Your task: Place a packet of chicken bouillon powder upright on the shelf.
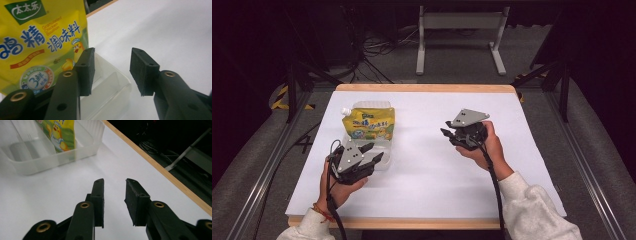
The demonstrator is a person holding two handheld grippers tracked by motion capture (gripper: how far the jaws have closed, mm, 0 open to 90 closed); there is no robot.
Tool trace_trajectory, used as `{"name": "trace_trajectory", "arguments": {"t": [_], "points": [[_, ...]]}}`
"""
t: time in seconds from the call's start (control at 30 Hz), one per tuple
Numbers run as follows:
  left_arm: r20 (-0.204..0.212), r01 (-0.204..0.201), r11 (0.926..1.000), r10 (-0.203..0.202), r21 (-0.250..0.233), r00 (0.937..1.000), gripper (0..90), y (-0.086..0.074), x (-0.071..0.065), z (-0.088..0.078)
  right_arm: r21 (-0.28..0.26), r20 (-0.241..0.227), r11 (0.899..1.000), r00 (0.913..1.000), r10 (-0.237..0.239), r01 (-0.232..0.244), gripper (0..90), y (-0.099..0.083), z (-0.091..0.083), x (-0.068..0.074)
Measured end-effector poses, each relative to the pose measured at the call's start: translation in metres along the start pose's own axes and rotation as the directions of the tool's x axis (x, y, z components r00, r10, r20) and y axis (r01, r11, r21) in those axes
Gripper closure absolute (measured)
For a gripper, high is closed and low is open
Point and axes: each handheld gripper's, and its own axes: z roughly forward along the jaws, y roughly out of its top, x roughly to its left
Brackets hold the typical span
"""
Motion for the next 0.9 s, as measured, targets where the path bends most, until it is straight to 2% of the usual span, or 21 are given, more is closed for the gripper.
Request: {"name": "trace_trajectory", "arguments": {"t": [0.07,0.13,0.4,0.43,0.5,0.7,0.77,0.9], "points": [[0.003,0.001,1.0,-0.001,-0.002,1.0,50.3,0.0,-0.005,0.001,0.017,0.02,1.0,0.9997,-0.015,0.015,67.6,-0.005,-0.004,0.0],[0.021,-0.014,0.9999,0.014,0.001,0.9997,47.4,0.0,-0.009,0.002,0.026,0.027,0.999,0.9993,-0.026,0.025,66.8,-0.01,-0.009,-0.001],[0.038,-0.057,0.9978,0.055,0.035,0.9977,37.6,-0.003,-0.026,0.009,0.062,0.05,0.997,0.9977,-0.046,0.043,61.0,-0.032,-0.021,-0.004],[0.038,-0.057,0.9978,0.055,0.035,0.9977,36.5,-0.003,-0.026,0.009,0.062,0.05,0.997,0.9977,-0.046,0.043,61.0,-0.032,-0.021,-0.004],[0.046,-0.07,0.9964,0.067,0.049,0.9967,34.7,-0.005,-0.031,0.012,0.075,0.05,0.997,0.9983,-0.03,0.026,55.4,-0.042,-0.025,-0.006],[0.065,-0.094,0.9932,0.089,0.069,0.9939,31.2,-0.008,-0.041,0.018,0.091,0.068,0.996,0.9976,-0.006,0.0,50.2,-0.058,-0.031,-0.008],[0.06,-0.112,0.991,0.108,0.074,0.9924,30.1,-0.008,-0.043,0.019,0.097,0.084,0.995,0.9964,-0.01,0.002,47.3,-0.064,-0.034,-0.008],[0.081,-0.117,0.9898,0.11,0.082,0.9906,28.7,-0.011,-0.046,0.021,0.128,0.113,0.992,0.993,-0.035,0.02,44.2,-0.076,-0.041,-0.006]]}}
